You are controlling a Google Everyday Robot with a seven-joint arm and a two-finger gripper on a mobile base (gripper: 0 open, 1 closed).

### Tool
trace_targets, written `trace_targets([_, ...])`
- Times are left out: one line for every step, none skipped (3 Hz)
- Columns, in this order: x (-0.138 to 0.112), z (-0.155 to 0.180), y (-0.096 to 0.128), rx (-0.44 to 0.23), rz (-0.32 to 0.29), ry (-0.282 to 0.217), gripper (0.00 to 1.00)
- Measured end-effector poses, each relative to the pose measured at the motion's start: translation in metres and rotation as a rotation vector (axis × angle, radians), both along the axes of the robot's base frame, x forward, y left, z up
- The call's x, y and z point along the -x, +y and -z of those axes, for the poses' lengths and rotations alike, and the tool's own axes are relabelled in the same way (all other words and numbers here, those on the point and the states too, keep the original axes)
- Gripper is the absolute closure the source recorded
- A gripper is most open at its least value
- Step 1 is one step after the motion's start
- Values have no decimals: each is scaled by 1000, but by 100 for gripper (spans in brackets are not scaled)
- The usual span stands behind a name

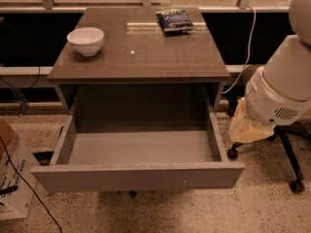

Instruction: Close top drawer

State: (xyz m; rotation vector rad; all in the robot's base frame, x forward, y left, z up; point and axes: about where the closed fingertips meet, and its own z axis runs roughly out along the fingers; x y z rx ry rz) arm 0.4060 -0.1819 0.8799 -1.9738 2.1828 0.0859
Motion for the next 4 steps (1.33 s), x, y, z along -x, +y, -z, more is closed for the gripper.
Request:
trace_targets([3, 4, -1, 4, 0, 9, 100])
trace_targets([1, 18, 4, 25, -16, 30, 100])
trace_targets([5, 49, 11, -3, -12, 60, 100])
trace_targets([7, 91, 15, -54, 9, 78, 100])
